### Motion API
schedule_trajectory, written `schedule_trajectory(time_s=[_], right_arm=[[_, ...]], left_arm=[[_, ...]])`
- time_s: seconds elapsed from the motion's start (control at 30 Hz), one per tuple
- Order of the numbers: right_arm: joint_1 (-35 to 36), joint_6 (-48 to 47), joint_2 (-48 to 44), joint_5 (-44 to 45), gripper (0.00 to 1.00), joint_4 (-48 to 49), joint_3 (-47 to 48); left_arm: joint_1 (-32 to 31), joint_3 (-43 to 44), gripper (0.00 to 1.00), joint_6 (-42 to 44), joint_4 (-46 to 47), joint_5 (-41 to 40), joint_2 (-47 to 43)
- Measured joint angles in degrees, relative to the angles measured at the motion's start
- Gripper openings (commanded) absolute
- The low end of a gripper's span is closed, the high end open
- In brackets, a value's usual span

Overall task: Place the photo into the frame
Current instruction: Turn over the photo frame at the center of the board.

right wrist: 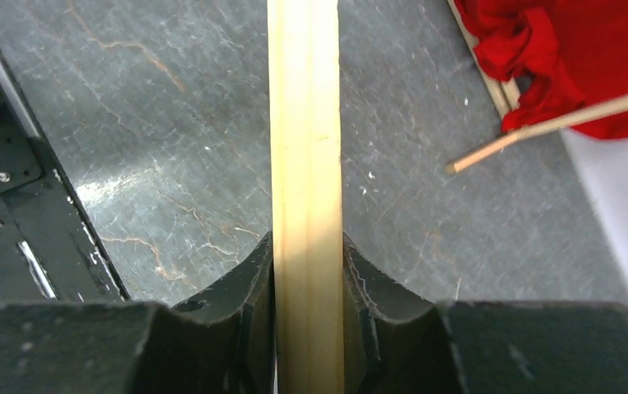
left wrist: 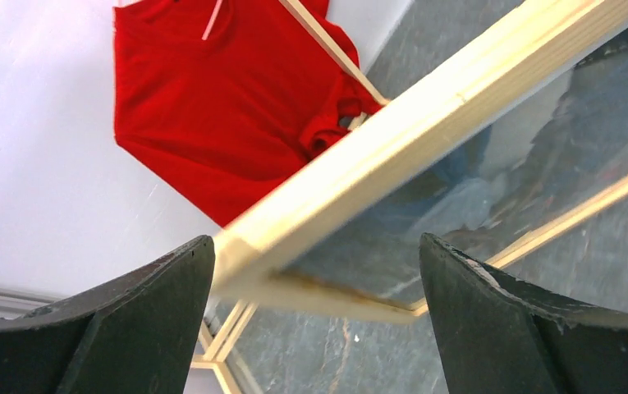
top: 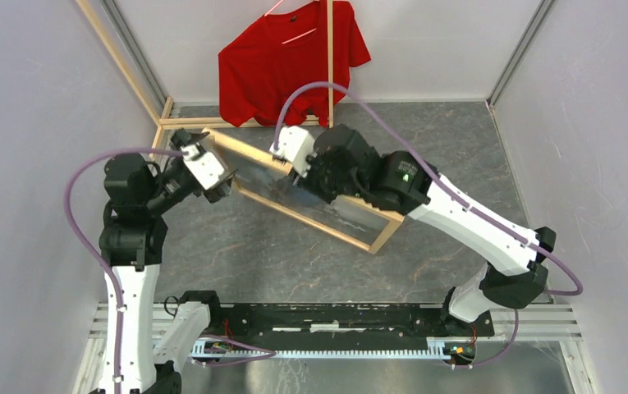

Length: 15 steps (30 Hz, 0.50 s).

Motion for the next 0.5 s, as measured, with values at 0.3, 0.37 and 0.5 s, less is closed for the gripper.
schedule_trajectory(time_s=[0.3, 0.37, 0.5], right_arm=[[-21.1, 7.8, -0.3, -18.0, 0.26, 5.2, -6.9], [-24.0, 8.7, -1.0, -20.7, 0.26, 6.6, -8.1], [-29.0, 9.4, -1.5, -27.1, 0.26, 9.7, -9.9]], left_arm=[[0.0, 9.3, 1.00, -12.9, -4.6, 0.5, 8.0], [0.0, 9.3, 1.00, -13.9, -6.3, 0.5, 8.7], [0.0, 9.3, 1.00, -15.4, -8.0, 0.5, 8.8]])
